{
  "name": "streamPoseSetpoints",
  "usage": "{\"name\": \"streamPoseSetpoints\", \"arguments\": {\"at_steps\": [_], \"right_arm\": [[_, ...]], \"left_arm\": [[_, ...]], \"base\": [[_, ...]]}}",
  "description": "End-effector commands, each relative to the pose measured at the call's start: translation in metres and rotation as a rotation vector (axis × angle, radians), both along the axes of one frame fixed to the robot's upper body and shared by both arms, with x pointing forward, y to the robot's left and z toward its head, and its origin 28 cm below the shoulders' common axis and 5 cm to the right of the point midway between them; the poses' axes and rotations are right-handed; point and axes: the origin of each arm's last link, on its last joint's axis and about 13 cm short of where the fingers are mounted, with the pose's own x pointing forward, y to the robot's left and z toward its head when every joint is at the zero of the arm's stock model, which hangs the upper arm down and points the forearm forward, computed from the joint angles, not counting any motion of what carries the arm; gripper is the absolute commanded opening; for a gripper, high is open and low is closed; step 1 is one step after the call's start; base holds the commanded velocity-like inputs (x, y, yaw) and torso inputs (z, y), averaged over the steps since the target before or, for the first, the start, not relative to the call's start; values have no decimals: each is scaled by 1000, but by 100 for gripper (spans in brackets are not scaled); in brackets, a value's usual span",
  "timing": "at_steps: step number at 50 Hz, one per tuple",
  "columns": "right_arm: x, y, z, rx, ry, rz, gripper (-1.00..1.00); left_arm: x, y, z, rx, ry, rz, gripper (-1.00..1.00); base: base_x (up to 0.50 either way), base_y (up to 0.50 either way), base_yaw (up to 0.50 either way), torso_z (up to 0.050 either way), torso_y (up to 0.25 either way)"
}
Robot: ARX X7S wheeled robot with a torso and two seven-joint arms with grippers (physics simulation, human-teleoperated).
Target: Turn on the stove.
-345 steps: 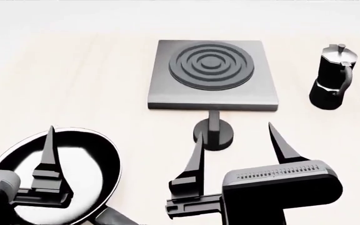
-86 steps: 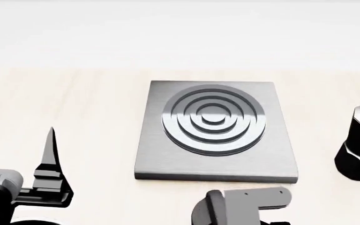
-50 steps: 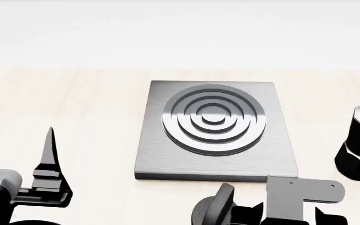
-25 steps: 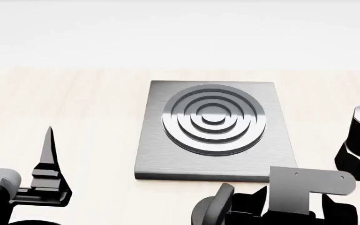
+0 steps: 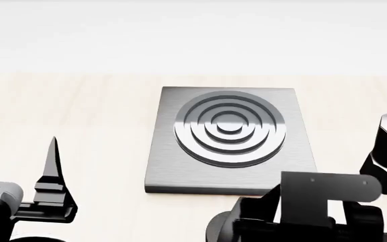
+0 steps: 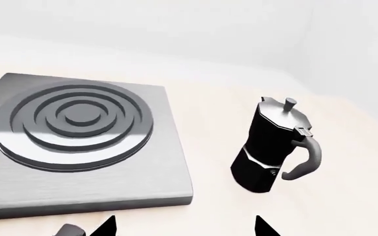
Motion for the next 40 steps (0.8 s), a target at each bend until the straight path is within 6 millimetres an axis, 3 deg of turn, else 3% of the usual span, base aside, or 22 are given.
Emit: {"name": "streamPoseSetpoints", "arguments": {"at_steps": [1,40], "right_arm": [[-3,4,6,-21,-46,29,100],[-6,19,14,-115,-234,125,100]], "left_arm": [[0,0,0,0,0,0,100],[0,-1,0,2,2,-2,100]], "base": [[0,0,0,0,0],[0,0,0,0,0]]}}
